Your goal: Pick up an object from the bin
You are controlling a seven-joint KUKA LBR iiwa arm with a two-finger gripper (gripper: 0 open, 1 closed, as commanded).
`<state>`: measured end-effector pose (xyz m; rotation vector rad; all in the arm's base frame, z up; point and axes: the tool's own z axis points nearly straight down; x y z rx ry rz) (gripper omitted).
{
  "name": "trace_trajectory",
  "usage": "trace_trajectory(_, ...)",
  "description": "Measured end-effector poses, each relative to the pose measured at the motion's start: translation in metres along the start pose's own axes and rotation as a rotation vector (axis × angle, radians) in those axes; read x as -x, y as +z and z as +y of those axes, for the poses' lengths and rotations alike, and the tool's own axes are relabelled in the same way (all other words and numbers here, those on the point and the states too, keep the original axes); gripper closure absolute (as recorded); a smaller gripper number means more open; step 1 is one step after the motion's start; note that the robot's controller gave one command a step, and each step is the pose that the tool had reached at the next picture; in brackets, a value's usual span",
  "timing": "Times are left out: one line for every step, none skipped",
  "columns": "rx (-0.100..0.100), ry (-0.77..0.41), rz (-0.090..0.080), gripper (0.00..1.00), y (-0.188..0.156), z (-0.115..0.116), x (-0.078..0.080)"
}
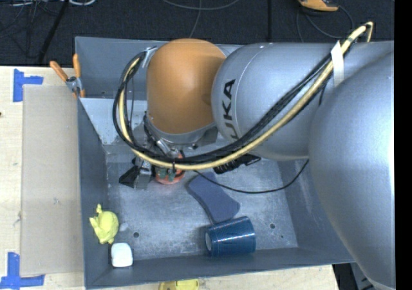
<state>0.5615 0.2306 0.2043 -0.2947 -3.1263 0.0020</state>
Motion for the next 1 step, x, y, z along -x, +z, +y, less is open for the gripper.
trace_trajectory(0.001, -0.003, -0.001, 1.0, -0.0141, 0.0003, 0.0023)
